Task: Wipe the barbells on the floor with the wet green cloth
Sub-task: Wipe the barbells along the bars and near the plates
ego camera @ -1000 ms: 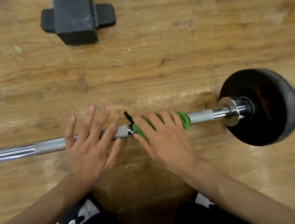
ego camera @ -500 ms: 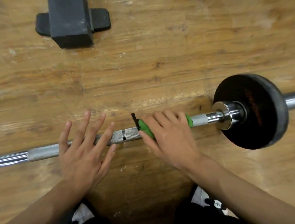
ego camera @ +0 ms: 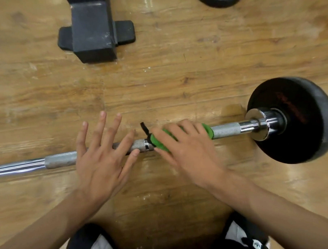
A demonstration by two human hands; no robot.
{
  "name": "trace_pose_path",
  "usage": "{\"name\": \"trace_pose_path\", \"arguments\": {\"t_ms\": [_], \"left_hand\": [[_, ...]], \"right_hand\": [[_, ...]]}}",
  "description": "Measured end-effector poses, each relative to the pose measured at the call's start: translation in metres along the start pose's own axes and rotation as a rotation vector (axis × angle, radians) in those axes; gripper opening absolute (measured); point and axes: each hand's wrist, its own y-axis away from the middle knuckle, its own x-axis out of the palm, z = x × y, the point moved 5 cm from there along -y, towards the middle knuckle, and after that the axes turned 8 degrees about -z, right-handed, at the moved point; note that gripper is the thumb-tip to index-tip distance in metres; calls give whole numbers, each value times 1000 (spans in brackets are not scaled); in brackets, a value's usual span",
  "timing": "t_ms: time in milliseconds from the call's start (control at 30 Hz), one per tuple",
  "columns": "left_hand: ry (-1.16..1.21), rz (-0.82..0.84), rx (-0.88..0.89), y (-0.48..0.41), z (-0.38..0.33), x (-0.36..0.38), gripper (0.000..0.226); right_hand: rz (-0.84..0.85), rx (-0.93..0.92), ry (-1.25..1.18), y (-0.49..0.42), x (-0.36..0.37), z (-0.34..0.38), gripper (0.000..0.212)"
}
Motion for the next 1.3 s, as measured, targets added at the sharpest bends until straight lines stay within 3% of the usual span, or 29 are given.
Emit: {"name": "trace_pose_path", "arguments": {"t_ms": [133,233,400,500,567,667,767,933,1033,1167,1267,1300], "left_hand": [[8,-20,-27,-18,6,4,56],[12,-38,-45,-31,11,7,56],[15,-42,-25,-53,22,12,60],[20,-14,-12,-65,29,15,62],[24,-5,-10,-74,36,17,62],[15,-17,-17,-86,41,20,59],[-2,-10,-37,-100,44,26,63],[3,-12,-14,-118,53,31,69],[-2,-33,-31,-126,57,32,66],[-5,-28,-64,-137,61,35,66],[-13,-34,-51,-145,64,36,70],[-20,-33,-49,-147,64,36,70]], "right_hand": [[-110,282,54,19,-19,-77,39],[-133,427,125,10,-17,-89,35],[-72,158,91,-51,18,-18,38],[-72,-13,60,-56,22,-21,39],[-101,30,58,-45,14,-59,37],[-162,247,135,-23,0,-117,44],[-180,391,191,-41,9,-111,44],[-160,85,136,-97,43,-24,41],[-171,-25,98,-100,39,-52,38],[-195,245,149,-67,16,-137,43],[-234,462,197,-73,20,-130,41],[-232,447,190,-82,26,-111,39]]}}
